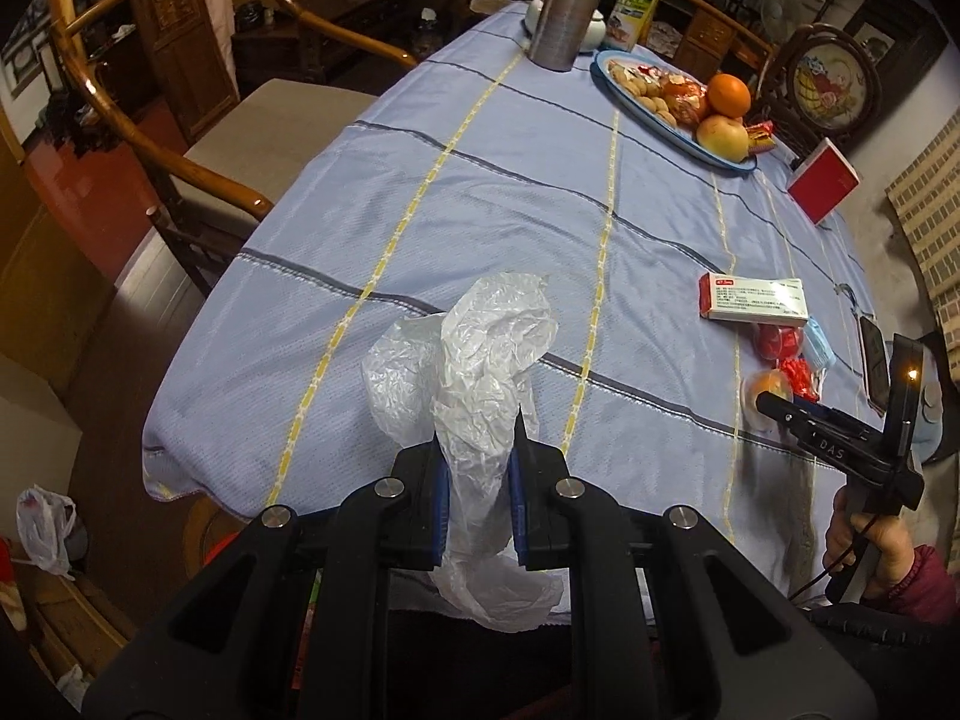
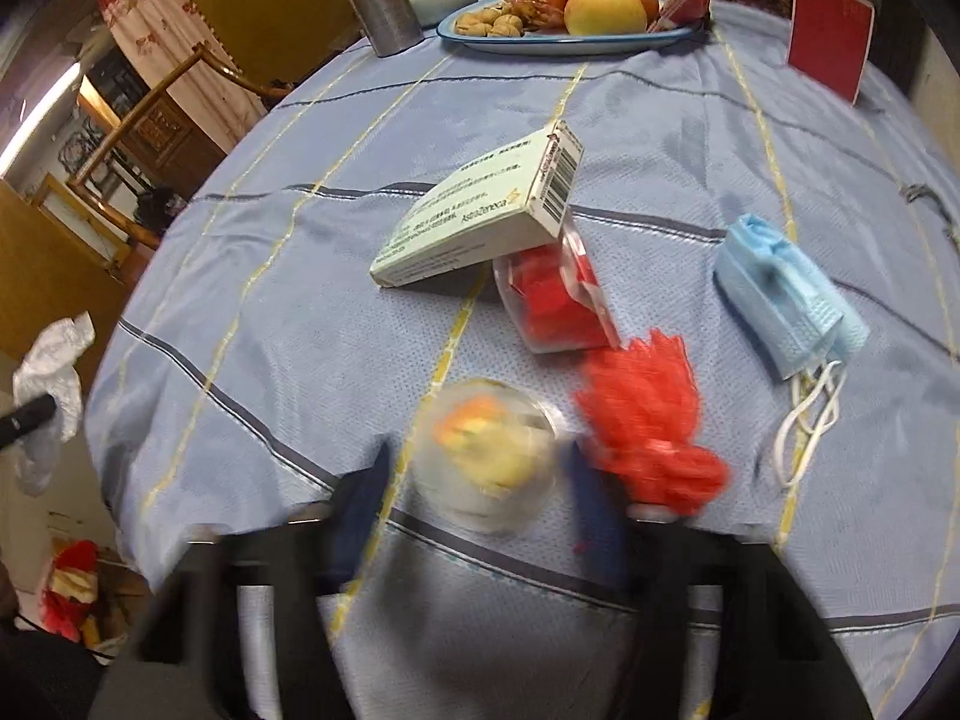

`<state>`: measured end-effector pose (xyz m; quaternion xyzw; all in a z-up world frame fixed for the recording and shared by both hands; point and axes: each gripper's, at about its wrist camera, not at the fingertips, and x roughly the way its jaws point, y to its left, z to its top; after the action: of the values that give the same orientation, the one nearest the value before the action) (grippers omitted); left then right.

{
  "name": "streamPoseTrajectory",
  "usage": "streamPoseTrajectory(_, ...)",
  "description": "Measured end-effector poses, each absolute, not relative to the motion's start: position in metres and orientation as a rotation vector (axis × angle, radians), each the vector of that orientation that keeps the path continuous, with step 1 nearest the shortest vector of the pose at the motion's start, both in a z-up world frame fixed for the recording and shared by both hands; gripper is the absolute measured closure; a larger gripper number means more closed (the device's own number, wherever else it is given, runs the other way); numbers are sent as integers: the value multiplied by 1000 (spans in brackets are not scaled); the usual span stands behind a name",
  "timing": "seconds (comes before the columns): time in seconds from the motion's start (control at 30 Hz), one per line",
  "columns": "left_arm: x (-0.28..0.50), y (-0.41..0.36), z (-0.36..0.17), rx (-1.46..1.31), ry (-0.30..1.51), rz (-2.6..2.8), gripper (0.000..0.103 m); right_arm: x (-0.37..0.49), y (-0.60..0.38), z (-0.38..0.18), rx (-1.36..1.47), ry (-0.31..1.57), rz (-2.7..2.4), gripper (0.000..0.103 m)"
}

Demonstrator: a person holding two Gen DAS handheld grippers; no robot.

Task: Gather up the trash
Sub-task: 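Grasp the clear plastic food cup with the right tool while the left tool holds the bag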

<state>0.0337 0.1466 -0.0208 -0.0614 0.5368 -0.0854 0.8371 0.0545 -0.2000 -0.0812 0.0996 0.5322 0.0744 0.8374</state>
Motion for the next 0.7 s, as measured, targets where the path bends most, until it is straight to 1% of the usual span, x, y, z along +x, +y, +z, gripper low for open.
streamPoseTrajectory(0.37,59,110,-31,-77,1166,-332,86,19,-200,-58,220,1097,162,53)
streamPoseTrajectory(0.7,72,72,-40,-24,1189,-472,85,-16,-207,-43,209,1067,48,53)
